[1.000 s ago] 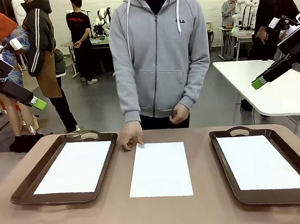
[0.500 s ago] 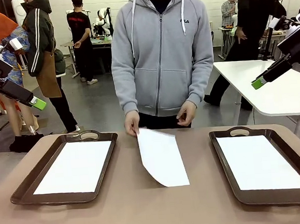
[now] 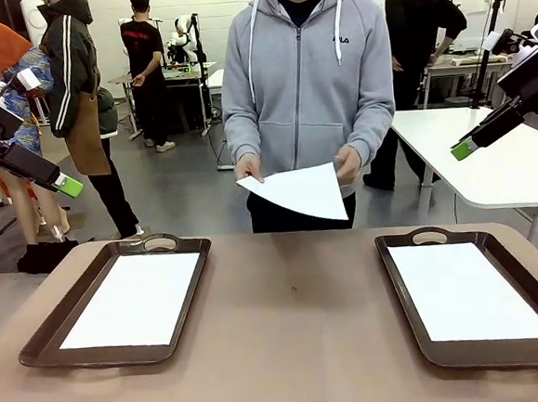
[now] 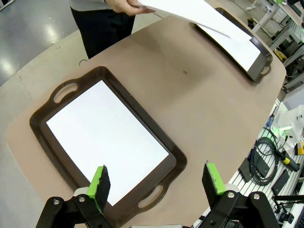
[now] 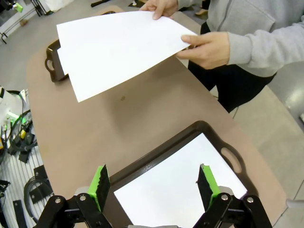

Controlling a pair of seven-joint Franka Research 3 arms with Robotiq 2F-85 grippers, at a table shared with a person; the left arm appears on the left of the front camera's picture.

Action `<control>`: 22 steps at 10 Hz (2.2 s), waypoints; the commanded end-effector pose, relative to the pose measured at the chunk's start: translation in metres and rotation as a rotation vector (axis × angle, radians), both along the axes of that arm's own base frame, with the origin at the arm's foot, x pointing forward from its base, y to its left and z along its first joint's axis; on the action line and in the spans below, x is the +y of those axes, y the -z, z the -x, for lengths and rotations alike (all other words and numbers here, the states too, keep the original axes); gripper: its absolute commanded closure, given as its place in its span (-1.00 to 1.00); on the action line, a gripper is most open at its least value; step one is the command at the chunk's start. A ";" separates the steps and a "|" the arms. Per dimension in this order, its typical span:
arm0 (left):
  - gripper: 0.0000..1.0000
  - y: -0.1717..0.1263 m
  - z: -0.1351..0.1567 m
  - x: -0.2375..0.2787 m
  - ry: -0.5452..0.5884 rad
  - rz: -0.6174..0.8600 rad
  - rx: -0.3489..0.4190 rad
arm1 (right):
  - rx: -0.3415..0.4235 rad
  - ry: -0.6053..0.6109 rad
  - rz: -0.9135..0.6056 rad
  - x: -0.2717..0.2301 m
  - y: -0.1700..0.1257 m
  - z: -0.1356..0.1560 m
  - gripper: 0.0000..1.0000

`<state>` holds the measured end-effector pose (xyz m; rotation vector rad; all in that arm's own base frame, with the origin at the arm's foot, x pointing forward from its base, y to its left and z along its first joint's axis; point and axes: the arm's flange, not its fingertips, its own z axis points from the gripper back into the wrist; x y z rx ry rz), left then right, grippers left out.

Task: Sort the A4 documents.
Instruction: Receive the A4 Paper.

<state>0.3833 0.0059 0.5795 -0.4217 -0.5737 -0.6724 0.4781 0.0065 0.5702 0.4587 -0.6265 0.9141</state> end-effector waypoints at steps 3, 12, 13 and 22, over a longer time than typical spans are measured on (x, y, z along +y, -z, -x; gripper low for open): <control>-1.00 0.001 0.001 0.000 0.002 0.003 0.000 | -0.002 -0.001 -0.003 0.001 -0.001 0.001 -0.93; -1.00 0.001 0.001 0.000 0.002 0.003 0.000 | -0.002 -0.001 -0.003 0.001 -0.001 0.001 -0.93; -1.00 0.001 0.001 0.000 0.002 0.003 0.000 | -0.002 -0.001 -0.003 0.001 -0.001 0.001 -0.93; -1.00 0.001 0.001 0.000 0.002 0.003 0.000 | -0.002 -0.001 -0.003 0.001 -0.001 0.001 -0.93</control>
